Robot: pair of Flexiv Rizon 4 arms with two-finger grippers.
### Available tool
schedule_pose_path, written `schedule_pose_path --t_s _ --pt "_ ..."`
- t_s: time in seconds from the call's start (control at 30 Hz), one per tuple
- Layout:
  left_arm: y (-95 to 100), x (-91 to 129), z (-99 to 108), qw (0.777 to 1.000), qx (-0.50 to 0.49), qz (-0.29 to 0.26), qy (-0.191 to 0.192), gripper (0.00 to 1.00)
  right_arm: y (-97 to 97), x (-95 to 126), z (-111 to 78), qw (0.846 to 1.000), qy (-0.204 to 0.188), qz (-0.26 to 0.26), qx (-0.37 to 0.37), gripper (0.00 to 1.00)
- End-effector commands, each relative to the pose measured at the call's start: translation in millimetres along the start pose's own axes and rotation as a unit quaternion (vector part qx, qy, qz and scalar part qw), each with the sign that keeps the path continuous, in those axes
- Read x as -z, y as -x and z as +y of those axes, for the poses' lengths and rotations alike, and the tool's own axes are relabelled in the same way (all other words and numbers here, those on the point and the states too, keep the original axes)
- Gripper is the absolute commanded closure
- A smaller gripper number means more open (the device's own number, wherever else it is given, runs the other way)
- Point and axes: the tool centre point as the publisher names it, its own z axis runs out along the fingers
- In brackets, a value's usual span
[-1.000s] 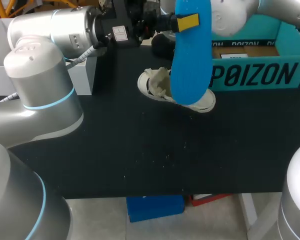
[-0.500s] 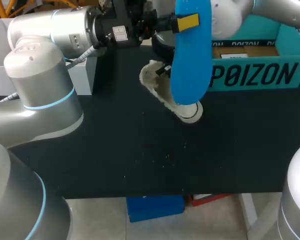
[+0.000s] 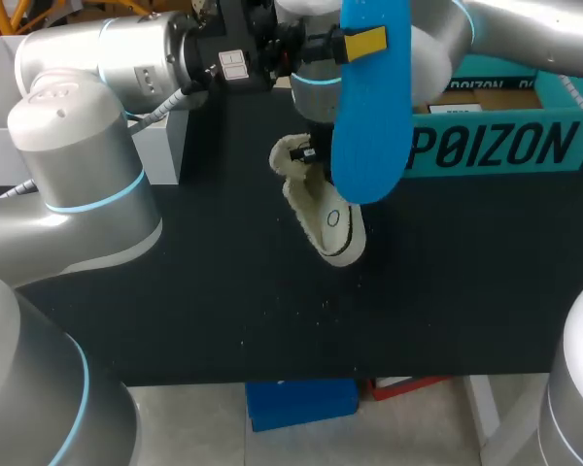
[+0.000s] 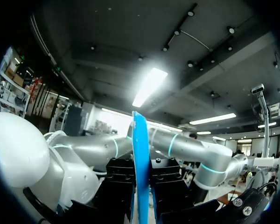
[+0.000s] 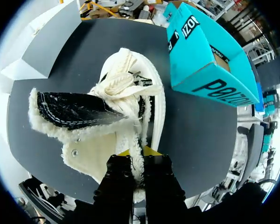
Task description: Take the shoe out of the shoebox, open the shoe tongue, remove and reinsert the insole, then place the shoe into the shoebox
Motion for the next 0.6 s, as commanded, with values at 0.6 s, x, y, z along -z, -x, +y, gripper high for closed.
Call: schedule_pose_path --t_s 0.6 --pt "-0.5 -1.2 0.9 1.000 -0.001 -0.002 0.000 1.00 -22.6 -48.7 -0.3 0.998 -0.028 -0.024 -0.053 1.00"
